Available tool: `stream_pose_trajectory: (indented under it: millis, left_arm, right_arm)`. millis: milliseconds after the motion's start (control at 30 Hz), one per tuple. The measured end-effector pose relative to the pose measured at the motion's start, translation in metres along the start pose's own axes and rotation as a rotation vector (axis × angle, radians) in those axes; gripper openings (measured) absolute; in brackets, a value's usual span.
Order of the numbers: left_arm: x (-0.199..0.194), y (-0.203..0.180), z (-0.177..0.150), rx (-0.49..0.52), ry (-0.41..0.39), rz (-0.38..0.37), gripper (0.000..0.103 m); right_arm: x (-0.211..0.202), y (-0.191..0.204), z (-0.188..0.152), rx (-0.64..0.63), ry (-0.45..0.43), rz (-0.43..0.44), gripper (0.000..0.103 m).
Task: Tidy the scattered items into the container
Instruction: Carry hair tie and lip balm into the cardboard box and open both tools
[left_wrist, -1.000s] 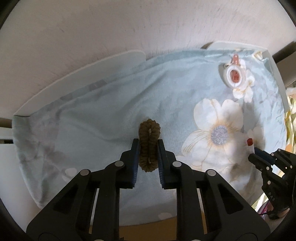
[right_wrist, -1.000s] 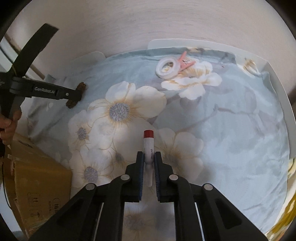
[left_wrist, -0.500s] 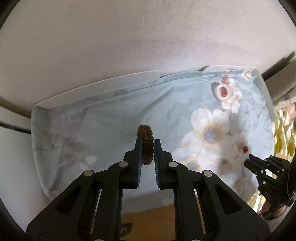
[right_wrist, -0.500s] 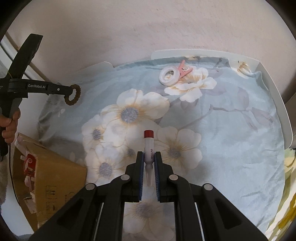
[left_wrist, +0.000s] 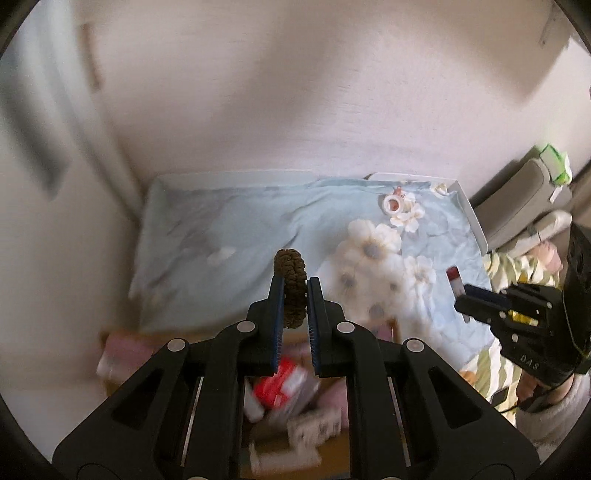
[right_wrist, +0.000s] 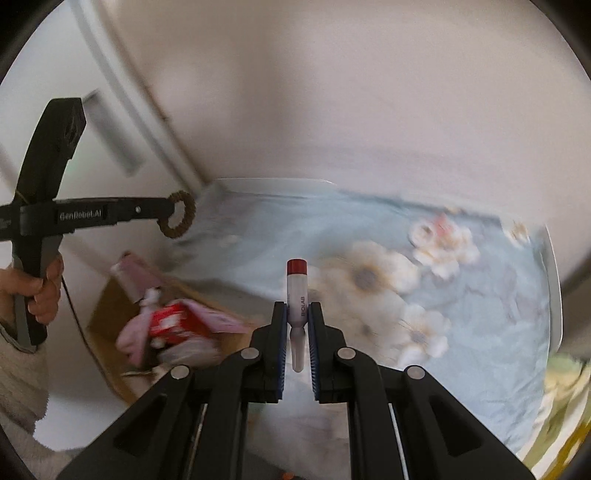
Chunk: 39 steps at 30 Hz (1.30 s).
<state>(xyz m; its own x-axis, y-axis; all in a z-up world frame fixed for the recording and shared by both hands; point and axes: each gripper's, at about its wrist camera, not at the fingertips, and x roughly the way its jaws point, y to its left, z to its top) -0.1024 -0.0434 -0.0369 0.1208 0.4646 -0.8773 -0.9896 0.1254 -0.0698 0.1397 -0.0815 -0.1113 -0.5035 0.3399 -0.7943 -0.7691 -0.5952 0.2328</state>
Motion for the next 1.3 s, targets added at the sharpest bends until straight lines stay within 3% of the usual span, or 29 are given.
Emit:
stream_pose_trajectory:
  millis: [200,433,633,833,867,933,967,1000,1067,1133,1300]
  left_arm:
    - [-0.023,0.03,-0.065,-0.1,0.014,0.066,0.01]
    - [0.003,0.062,-0.128,-0.254,0.096,0.069,0.01]
    - [0.01,0.073,-0.143,-0.283,0.104,0.086,0.01]
    - [0.007,0.076,-0.146,-0.273,0.089,0.081,0.011]
    - [0.006,0.075,-0.145,-0.269,0.084,0.08,0.014]
    - [0.006,0.074,-0.143,-0.265,0.084,0.08,0.045]
    - [0.006,0.073,-0.142,-0.263,0.087,0.094,0.083]
    - [0.005,0.072,-0.14,-0.256,0.08,0.119,0.099]
    - [-0.006,0.067,-0.136,-0.225,0.024,0.146,0.099]
    - [-0.013,0.066,-0.131,-0.204,0.002,0.15,0.099]
    - [-0.01,0.068,-0.123,-0.185,0.012,0.169,0.099]
  right_arm:
    - [0.005,0.061,-0.004,-0.163,0.059,0.106,0.01]
    - [0.047,0.111,-0.022,-0.261,0.182,0.221,0.01]
    - [0.083,0.154,-0.036,-0.37,0.281,0.278,0.01]
    - [0.093,0.174,-0.042,-0.408,0.312,0.307,0.01]
    - [0.094,0.177,-0.042,-0.417,0.313,0.301,0.01]
    - [0.098,0.178,-0.043,-0.423,0.32,0.29,0.011]
    - [0.099,0.178,-0.043,-0.423,0.328,0.286,0.019]
    - [0.102,0.179,-0.044,-0.425,0.336,0.273,0.025]
    - [0.101,0.178,-0.046,-0.432,0.342,0.249,0.057]
    - [0.093,0.176,-0.044,-0.422,0.305,0.255,0.069]
    - [0.085,0.169,-0.037,-0.393,0.261,0.231,0.075]
